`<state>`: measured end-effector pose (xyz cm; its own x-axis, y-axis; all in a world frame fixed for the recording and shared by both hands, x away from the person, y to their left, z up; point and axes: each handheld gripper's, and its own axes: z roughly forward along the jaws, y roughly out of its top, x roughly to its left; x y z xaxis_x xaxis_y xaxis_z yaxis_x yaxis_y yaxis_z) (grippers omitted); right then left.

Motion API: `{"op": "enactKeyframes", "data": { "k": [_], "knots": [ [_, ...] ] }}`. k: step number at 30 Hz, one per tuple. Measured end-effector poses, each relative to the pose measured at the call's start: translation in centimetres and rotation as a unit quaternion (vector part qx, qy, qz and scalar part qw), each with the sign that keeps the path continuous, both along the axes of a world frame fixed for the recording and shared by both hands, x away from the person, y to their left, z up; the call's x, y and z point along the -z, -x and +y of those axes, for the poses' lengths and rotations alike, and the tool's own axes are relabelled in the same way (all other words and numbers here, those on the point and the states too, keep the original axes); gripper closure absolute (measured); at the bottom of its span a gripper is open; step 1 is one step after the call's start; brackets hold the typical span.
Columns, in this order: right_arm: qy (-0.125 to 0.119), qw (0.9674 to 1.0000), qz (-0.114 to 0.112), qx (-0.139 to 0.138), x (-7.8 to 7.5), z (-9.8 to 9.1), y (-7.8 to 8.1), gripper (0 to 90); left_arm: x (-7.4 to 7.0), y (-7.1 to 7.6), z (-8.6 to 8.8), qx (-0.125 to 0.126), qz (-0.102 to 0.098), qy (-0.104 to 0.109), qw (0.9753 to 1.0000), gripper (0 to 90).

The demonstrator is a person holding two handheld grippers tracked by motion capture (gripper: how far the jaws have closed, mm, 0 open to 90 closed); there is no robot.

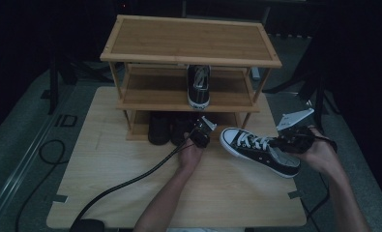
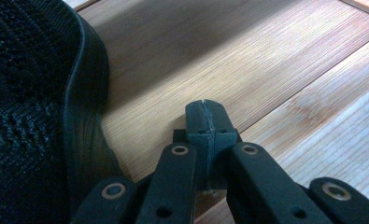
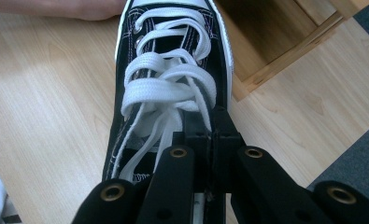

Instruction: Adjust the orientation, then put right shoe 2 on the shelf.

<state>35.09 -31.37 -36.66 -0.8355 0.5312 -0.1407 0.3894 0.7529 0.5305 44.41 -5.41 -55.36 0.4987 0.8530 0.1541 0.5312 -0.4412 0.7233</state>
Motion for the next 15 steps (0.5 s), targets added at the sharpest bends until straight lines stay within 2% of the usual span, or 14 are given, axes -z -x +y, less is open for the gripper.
{"op": "enactKeyframes", "data": {
  "k": [15],
  "knots": [
    [-0.018,0.9998,-0.009,-0.005,-1.5,-0.3,-0.6,88.7,0.0,0.0,0.0,-0.001,0.0,0.001,1.0,90.0]
  ]
}}
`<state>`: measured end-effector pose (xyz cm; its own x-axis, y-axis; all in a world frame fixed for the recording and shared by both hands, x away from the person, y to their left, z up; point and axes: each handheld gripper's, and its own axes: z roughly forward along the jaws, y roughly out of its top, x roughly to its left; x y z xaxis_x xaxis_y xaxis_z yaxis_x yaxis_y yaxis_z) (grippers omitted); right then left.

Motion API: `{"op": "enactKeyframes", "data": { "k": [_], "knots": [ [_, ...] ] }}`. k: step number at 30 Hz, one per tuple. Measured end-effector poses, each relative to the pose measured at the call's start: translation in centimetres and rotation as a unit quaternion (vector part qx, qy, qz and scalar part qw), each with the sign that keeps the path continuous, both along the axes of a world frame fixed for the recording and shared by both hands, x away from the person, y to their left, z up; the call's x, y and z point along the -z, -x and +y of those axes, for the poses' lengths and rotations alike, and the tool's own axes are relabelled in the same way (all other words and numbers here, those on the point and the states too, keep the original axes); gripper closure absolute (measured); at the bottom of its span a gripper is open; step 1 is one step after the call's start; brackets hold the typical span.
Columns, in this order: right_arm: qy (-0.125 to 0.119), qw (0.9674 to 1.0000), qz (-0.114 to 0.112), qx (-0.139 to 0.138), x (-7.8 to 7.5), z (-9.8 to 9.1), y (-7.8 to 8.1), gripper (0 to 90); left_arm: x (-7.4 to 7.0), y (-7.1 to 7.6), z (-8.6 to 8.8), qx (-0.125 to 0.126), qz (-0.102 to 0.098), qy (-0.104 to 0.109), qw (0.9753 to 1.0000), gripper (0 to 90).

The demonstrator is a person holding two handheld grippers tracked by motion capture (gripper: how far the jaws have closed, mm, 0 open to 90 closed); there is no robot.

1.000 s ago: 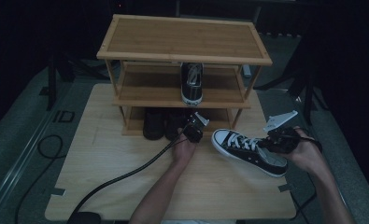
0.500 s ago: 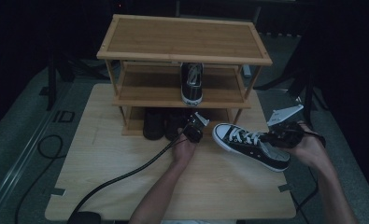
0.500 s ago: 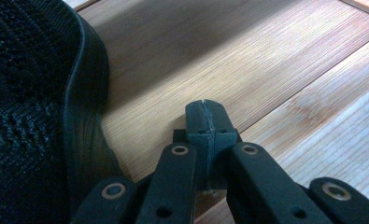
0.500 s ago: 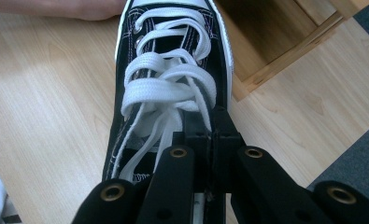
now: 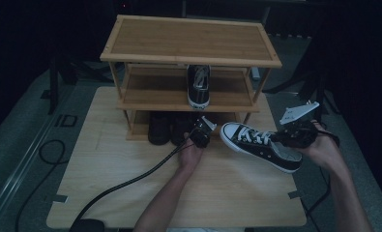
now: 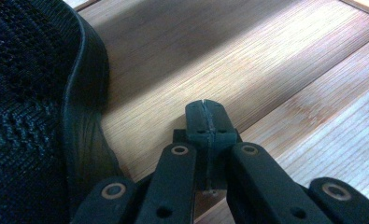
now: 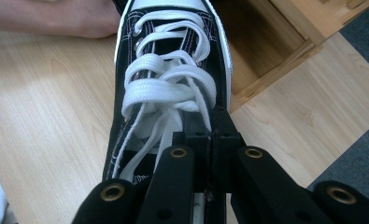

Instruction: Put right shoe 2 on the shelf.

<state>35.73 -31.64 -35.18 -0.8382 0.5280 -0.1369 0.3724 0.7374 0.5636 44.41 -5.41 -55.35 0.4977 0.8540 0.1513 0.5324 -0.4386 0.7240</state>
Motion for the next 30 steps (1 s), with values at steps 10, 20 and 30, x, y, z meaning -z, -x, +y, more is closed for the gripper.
{"op": "enactKeyframes", "data": {
  "k": [10,20,30],
  "knots": [
    [-0.011,0.9999,-0.011,0.002,-1.6,-0.3,-0.3,88.7,0.0,0.0,0.0,-0.001,0.0,-0.001,1.0,90.0],
    [-0.021,0.9994,-0.027,0.004,-3.6,0.2,-0.6,88.7,0.0,0.0,0.1,0.003,0.004,0.0,1.0,90.0],
    [-0.032,0.9986,-0.042,0.006,-5.3,1.0,-1.3,88.7,-0.1,0.0,0.1,-0.001,0.0,-0.004,1.0,90.0]
  ]
}}
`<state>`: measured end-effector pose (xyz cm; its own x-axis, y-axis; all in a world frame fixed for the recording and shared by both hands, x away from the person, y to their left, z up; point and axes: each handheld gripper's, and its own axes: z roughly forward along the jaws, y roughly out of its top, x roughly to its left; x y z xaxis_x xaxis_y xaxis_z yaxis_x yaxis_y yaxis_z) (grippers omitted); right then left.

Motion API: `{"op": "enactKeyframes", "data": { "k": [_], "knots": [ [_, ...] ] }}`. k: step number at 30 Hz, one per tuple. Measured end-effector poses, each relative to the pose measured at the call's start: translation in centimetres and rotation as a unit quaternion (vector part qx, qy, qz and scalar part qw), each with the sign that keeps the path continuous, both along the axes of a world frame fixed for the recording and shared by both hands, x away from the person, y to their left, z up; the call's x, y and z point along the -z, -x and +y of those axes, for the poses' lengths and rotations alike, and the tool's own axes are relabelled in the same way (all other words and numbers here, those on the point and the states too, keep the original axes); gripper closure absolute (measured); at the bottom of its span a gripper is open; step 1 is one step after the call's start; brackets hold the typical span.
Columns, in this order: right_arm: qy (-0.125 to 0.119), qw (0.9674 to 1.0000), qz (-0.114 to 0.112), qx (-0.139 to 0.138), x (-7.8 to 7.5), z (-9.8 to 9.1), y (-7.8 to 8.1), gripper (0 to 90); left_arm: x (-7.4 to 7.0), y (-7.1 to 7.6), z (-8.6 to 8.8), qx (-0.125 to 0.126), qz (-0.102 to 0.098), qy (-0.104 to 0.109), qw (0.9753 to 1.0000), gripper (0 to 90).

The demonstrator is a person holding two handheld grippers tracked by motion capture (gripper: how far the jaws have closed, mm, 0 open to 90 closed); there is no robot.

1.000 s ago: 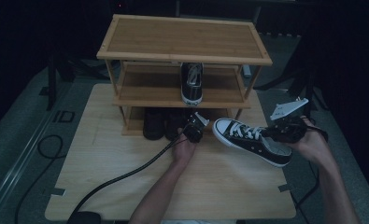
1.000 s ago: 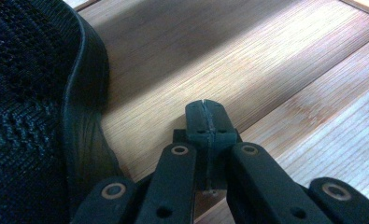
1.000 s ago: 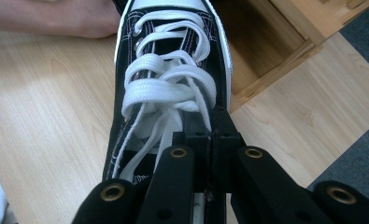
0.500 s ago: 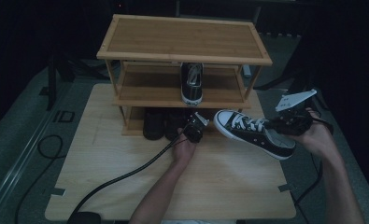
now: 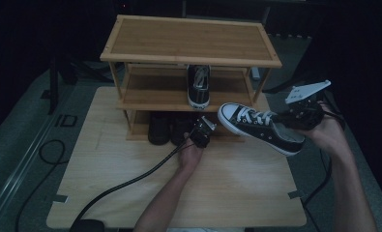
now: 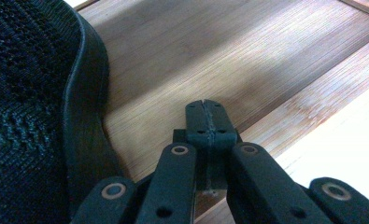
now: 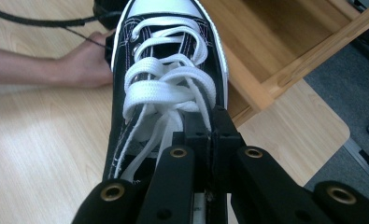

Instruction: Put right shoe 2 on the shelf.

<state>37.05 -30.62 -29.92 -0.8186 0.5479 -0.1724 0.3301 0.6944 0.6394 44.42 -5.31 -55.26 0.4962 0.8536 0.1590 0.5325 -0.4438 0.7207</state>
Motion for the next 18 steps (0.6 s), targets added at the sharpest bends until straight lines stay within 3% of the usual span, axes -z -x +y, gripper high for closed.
{"op": "enactKeyframes", "data": {
  "k": [9,18],
  "knots": [
    [-0.006,0.9997,-0.008,0.023,-0.8,0.9,-1.3,88.7,0.1,0.0,-0.1,0.0,-0.001,0.0,1.0,90.0],
    [-0.027,0.9972,-0.016,0.068,-0.7,2.1,-2.8,88.7,0.1,0.0,-0.1,0.002,0.001,0.004,1.0,90.0]
  ]
}}
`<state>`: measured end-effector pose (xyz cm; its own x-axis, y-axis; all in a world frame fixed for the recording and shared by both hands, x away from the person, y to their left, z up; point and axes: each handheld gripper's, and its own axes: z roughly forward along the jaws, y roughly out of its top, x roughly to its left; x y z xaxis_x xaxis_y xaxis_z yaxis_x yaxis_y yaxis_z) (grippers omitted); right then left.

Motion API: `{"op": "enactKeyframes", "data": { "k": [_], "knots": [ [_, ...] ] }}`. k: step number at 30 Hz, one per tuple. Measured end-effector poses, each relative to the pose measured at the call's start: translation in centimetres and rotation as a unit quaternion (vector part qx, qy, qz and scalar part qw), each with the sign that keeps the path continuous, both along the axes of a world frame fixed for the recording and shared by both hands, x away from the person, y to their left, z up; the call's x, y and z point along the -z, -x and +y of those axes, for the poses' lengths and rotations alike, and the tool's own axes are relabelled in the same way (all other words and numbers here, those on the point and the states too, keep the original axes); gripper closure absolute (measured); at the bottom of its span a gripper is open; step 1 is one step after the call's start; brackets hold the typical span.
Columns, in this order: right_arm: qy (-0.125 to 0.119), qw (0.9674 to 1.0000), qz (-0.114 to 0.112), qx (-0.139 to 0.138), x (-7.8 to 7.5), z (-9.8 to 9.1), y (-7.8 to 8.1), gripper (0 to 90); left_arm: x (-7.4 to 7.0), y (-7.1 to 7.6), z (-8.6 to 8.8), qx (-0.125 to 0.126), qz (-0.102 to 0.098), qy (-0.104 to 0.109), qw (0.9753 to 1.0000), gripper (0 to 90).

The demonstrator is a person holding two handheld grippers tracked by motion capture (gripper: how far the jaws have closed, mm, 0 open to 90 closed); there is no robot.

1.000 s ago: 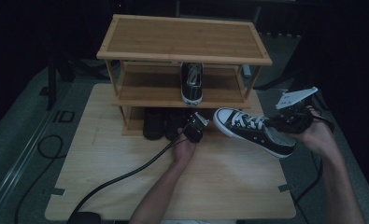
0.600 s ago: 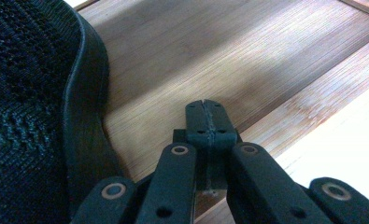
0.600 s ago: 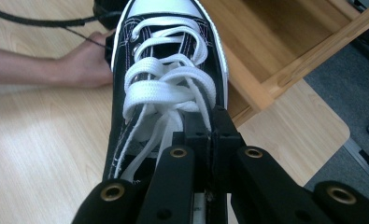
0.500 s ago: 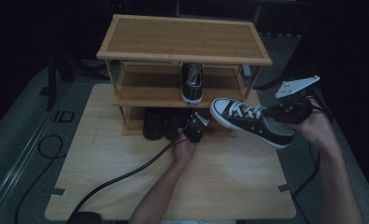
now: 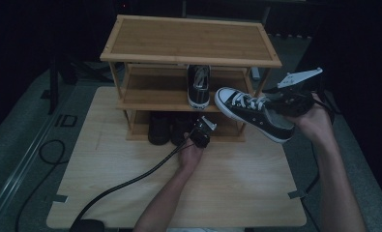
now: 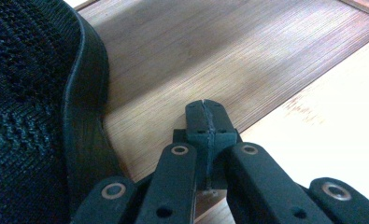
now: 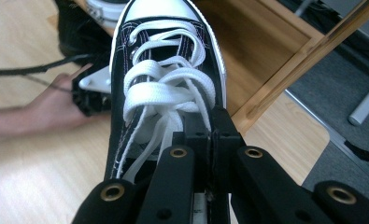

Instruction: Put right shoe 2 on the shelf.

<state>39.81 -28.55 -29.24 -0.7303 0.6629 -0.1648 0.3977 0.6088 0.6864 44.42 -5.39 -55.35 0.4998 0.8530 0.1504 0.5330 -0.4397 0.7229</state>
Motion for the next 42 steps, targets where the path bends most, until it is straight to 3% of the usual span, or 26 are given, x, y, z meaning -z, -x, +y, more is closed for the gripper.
{"op": "enactKeyframes", "data": {
  "k": [10,26,34,42],
  "knots": [
    [-0.02,0.998,-0.011,0.058,1.0,1.3,-0.7,88.6,0.0,0.0,0.0,0.0,0.0,0.001,1.0,90.0],
    [-0.052,0.994,0.001,0.096,1.9,2.5,-1.5,88.6,0.0,0.0,0.0,0.0,0.0,0.0,1.0,90.0],
    [-0.075,0.9898,-0.001,0.121,1.7,3.7,-2.0,88.6,0.0,0.0,0.0,0.0,0.0,0.0,1.0,90.0],
    [-0.083,0.9863,-0.014,0.142,1.8,4.5,-1.9,88.6,0.0,0.0,0.0,0.0,0.0,0.0,1.0,90.0]
  ]
}}
